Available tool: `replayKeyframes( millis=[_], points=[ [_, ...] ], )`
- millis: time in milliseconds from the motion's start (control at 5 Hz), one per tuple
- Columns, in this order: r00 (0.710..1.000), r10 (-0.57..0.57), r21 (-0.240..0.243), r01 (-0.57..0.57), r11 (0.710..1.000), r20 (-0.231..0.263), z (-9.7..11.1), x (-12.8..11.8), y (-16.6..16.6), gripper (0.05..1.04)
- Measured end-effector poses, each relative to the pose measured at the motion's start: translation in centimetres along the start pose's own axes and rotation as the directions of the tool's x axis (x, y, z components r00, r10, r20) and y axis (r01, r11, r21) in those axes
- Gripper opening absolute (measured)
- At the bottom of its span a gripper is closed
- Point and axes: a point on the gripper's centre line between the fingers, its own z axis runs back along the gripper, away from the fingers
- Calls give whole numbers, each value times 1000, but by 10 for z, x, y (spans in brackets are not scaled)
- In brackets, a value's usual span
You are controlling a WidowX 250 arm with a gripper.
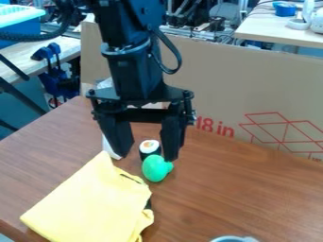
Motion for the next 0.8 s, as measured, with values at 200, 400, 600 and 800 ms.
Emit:
replayKeyframes(
  millis=[200,400,600,800],
  points=[
    [1000,1,11,0,1000,-29,-5,-3,2,1001],
    [990,-46,99,59,993,-131,-5,-1,19,1001],
    [966,-157,137,187,973,-204,-2,1,43,1001],
    [948,-281,184,307,934,-152,-15,13,64,1001]
  ],
)
